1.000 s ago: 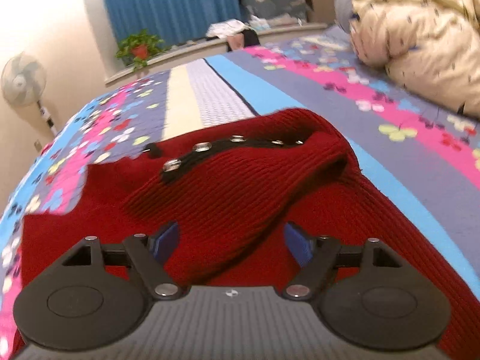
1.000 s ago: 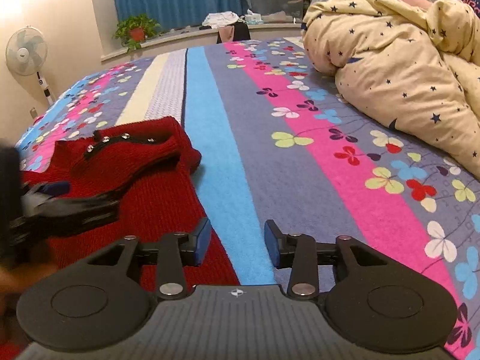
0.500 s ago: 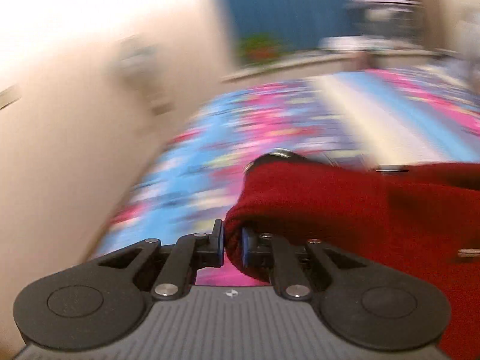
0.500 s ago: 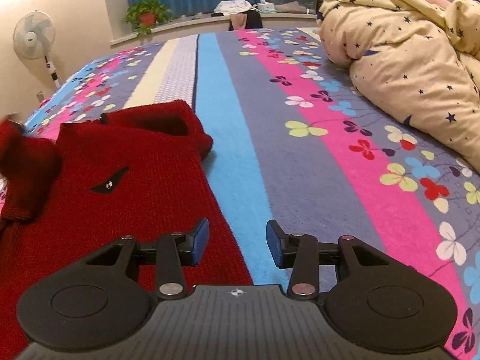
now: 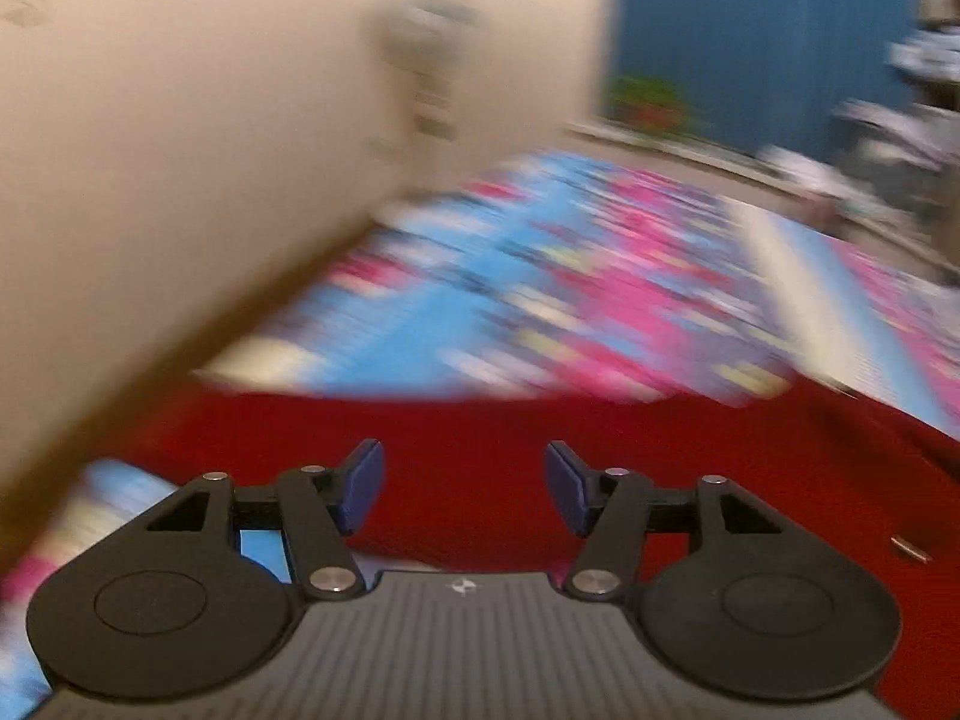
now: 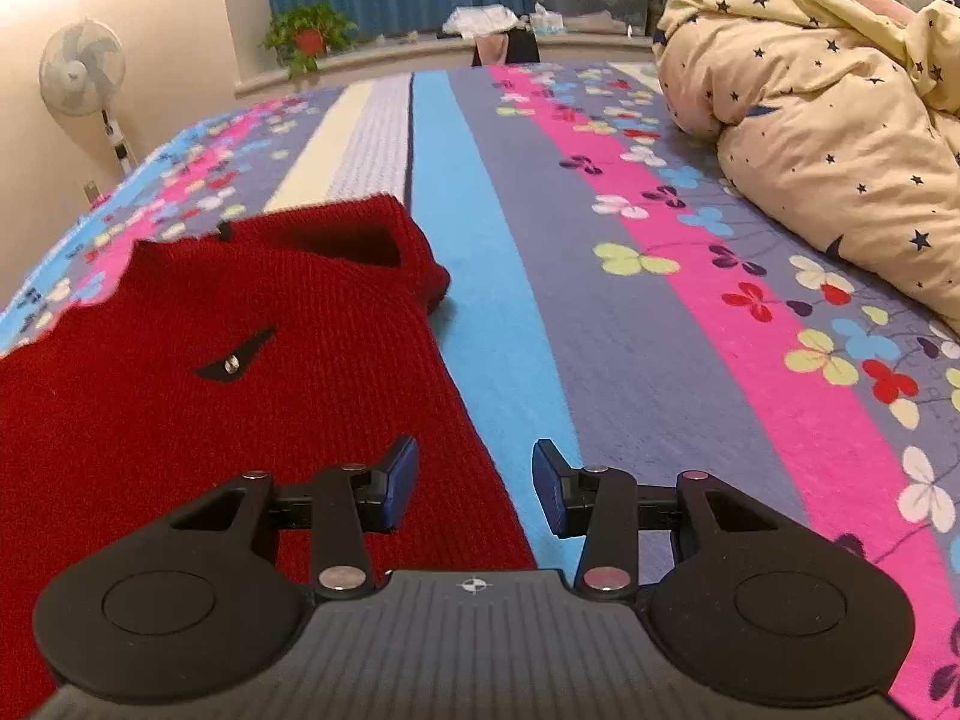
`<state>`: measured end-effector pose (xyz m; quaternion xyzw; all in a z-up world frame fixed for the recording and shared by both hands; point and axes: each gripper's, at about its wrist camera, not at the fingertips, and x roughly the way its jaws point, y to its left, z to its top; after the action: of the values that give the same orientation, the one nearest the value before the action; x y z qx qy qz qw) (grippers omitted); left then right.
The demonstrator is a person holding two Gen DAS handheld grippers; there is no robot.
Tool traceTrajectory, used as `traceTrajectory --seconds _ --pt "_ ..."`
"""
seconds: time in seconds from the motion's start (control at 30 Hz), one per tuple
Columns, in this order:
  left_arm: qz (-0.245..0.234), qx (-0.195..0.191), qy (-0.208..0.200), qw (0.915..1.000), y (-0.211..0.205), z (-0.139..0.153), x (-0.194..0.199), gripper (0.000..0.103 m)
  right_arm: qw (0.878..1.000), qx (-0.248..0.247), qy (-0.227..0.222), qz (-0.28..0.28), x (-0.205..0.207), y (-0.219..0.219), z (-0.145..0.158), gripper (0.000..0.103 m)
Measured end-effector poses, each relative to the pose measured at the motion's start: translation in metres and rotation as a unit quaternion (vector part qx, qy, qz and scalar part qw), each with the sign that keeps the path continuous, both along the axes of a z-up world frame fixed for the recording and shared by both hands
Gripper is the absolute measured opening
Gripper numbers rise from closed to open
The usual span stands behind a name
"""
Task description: Fold small clothes
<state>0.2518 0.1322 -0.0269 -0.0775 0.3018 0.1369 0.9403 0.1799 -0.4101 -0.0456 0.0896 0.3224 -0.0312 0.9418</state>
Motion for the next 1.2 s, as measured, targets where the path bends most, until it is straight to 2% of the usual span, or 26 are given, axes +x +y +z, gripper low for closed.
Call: traceTrajectory --seconds 0.03,0.07,0.1,0.13,0.17,0.23,0.3,0.37,0.43,0.47,0.57,0.67,0.7,0.8,0.9,0.97,1.03,1.07,1.13,1.2 --pt "-0.035 -0.008 0.007 0.9993 -0.025 -0.015 0.003 0.065 1.000 0.003 -0.007 0.003 -0.001 0.000 0.000 0.043" --pt "-0.068 -0.003 0.023 0.9974 -0.043 -0.030 0.006 0.065 1.000 0.008 -0.014 0.006 -0.002 0.000 0.001 0.038" --pt "-0.101 0.017 0.045 0.9938 -0.062 -0.041 0.010 0.063 1.000 0.016 -0.021 0.010 -0.003 -0.001 0.002 0.030" --pt "-0.117 0.041 0.058 0.9905 -0.081 -0.050 0.014 0.063 0.999 0.023 -0.025 0.012 -0.003 -0.002 0.002 0.028" --pt "-0.136 0.048 0.058 0.9878 -0.096 -0.056 0.012 0.063 0.999 0.032 -0.029 0.016 -0.003 -0.003 0.003 0.026" --pt "-0.184 0.039 0.062 0.9802 -0.109 -0.068 0.017 0.061 0.998 0.048 -0.041 0.023 -0.003 -0.005 0.006 0.026" --pt "-0.199 0.046 0.089 0.9749 -0.119 -0.083 0.023 0.058 0.996 0.059 -0.059 0.026 -0.004 -0.008 0.010 0.027" --pt "-0.207 0.052 0.145 0.9662 -0.123 -0.103 0.036 0.058 0.993 0.081 -0.076 0.033 -0.003 -0.011 0.015 0.028" --pt "-0.214 0.066 0.155 0.9621 -0.129 -0.110 0.041 0.060 0.991 0.087 -0.084 0.062 0.004 -0.010 0.019 0.044" --pt "-0.215 0.070 0.159 0.9611 -0.130 -0.109 0.043 0.060 0.990 0.075 -0.085 0.086 0.013 -0.007 0.022 0.056" --pt "-0.210 0.056 0.164 0.9621 -0.121 -0.109 0.043 0.059 0.991 0.013 -0.085 0.098 0.052 0.003 0.028 0.058" --pt "-0.211 0.056 0.163 0.9623 -0.113 -0.100 0.030 0.060 0.993 0.028 -0.072 0.089 0.117 0.003 0.033 0.058" --pt "-0.211 0.056 0.163 0.9621 -0.113 -0.099 0.031 0.060 0.994 0.019 -0.064 0.088 0.141 0.006 0.034 0.061" --pt "-0.210 0.053 0.167 0.9619 -0.112 -0.093 0.018 0.060 0.995 -0.001 -0.003 0.101 0.211 0.017 0.027 0.064" --pt "-0.212 0.048 0.170 0.9612 -0.111 -0.091 0.016 0.060 0.991 0.037 0.049 0.116 0.253 0.026 0.017 0.058" --pt "-0.212 0.044 0.172 0.9610 -0.109 -0.091 0.017 0.060 0.978 0.077 0.078 0.176 0.267 0.045 0.016 0.058" --pt "-0.212 0.042 0.173 0.9608 -0.109 -0.090 0.018 0.060 0.961 0.073 0.086 0.251 0.263 0.072 0.020 0.059" --pt "-0.212 0.043 0.174 0.9606 -0.109 -0.090 0.017 0.060 0.951 0.062 0.083 0.291 0.260 0.086 0.023 0.061" --pt "-0.211 0.044 0.174 0.9608 -0.109 -0.090 0.018 0.060 0.924 0.085 0.092 0.361 0.254 0.108 0.023 0.062" --pt "-0.211 0.046 0.173 0.9609 -0.109 -0.091 0.019 0.060 0.909 0.108 0.090 0.392 0.256 0.122 0.026 0.062"
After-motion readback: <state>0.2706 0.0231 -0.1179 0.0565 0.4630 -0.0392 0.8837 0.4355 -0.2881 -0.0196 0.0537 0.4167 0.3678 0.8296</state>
